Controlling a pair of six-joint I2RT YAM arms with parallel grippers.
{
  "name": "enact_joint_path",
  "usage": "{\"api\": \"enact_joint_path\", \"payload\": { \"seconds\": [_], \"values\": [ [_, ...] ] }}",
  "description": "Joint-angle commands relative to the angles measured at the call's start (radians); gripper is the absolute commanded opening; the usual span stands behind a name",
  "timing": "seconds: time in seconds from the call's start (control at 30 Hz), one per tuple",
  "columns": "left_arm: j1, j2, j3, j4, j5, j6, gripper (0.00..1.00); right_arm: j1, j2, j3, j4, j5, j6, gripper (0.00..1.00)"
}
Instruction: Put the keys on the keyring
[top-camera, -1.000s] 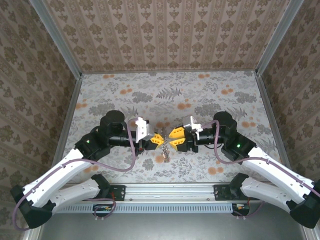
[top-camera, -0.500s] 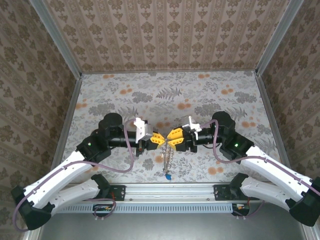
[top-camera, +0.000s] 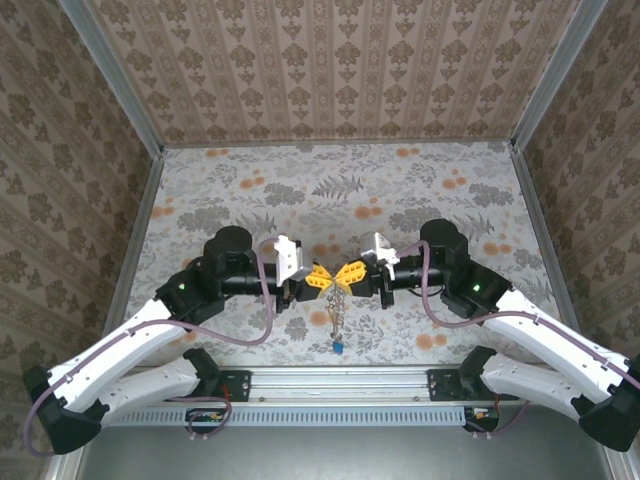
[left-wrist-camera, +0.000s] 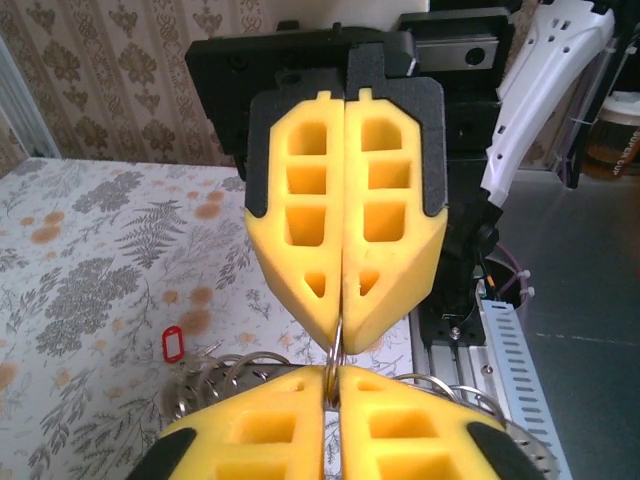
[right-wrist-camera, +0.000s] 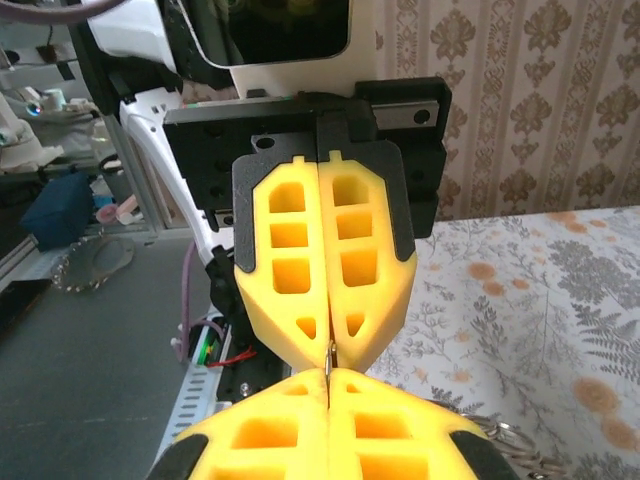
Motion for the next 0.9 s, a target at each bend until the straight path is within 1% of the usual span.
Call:
{"api": "enact_joint_path", "payload": {
  "seconds": [0.0,0.3,0.33,0.4,0.53,0.57,0.6,0.7,0.77,0.87],
  "values": [
    [-0.010,0.021,0.046,-0.072,-0.066,0.059,0.13,0.009,0.008,0.061,-0.101,0.025,-0.057,0.00],
    [-0.016,0.045,0.044,-0.063,-0.069,0.059,0.13,0.044,0.052,0.113,-0.188,0.059,-0.114,0.00],
    [-0.016,0.046,0.045,-0.063,-0.067,0.059,0.11,0.049,0.054,0.114,-0.189,0.061,-0.118,0.00],
    [-0.015,0.051,0.047,-0.071,-0.064,0.061,0.00,0.050,0.048,0.111,-0.184,0.059,-0.123,0.00],
    [-0.016,0.046,0.040,-0.075,-0.068,0.065,0.00,0.051,0.024,0.091,-0.157,0.056,-0.118,0.00],
    [-0.015,0.042,0.036,-0.076,-0.074,0.066,0.00,0.050,0.019,0.088,-0.151,0.063,-0.110,0.02],
    [-0.013,0.037,0.032,-0.076,-0.078,0.070,0.00,0.051,0.014,0.082,-0.146,0.074,-0.099,0.11],
    [-0.006,0.015,0.016,-0.065,-0.081,0.074,0.00,0.039,-0.018,0.036,-0.113,0.176,-0.023,0.48],
    [0.000,-0.002,0.002,-0.060,-0.084,0.074,0.00,0.013,-0.053,0.002,-0.089,0.218,0.035,0.68],
    [0.007,-0.018,-0.013,-0.057,-0.095,0.071,0.00,-0.037,-0.107,-0.035,-0.094,0.294,0.119,0.78]
  ]
}}
